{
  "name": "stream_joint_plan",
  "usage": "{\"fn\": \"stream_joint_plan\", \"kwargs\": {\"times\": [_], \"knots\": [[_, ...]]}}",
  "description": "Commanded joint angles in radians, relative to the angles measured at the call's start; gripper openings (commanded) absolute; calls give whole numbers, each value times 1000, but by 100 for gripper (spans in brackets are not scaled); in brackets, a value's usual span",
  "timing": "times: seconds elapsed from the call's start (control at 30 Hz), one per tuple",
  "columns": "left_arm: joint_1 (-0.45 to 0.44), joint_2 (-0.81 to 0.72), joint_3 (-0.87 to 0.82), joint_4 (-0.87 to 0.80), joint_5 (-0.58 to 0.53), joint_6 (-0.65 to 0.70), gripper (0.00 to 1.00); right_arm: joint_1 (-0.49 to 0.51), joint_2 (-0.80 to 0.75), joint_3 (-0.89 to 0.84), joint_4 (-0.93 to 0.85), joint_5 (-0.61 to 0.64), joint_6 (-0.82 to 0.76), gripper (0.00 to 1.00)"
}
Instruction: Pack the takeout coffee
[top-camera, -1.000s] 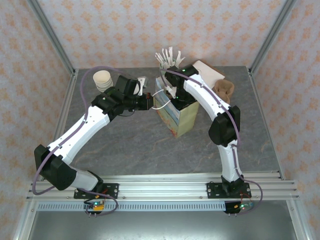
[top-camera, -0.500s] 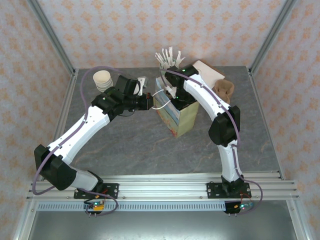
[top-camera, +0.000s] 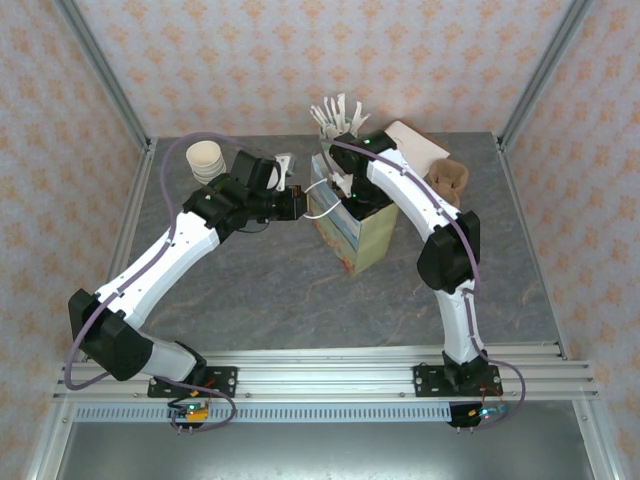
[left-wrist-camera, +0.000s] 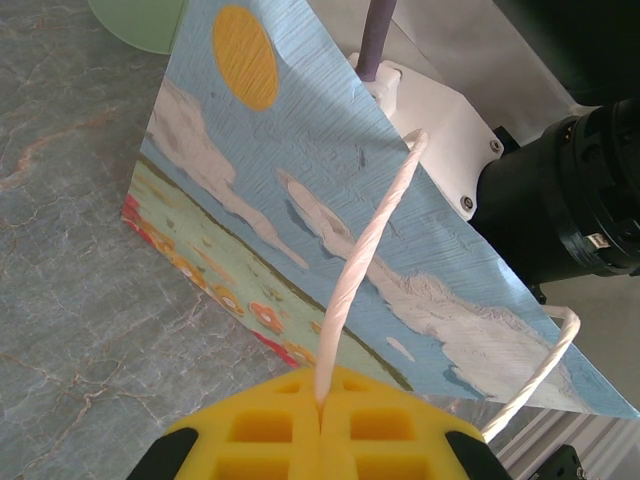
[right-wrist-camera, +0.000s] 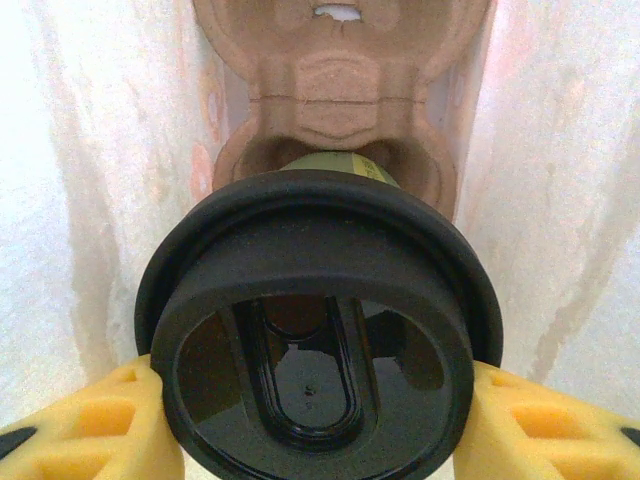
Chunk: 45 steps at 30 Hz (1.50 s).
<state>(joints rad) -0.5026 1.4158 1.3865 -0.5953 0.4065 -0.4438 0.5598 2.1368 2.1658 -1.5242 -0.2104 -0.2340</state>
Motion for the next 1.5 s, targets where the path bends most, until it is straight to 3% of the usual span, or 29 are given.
{"fn": "stream_joint_plan", "kwargs": {"times": [0.0, 1.47], "knots": [[-7, -25, -1, -24, -13, 10, 0, -6, 25, -23, 10, 8, -14, 40], [-6, -29, -3, -25, -13, 12, 0, -33, 68, -151, 70, 27, -22, 38]]}}
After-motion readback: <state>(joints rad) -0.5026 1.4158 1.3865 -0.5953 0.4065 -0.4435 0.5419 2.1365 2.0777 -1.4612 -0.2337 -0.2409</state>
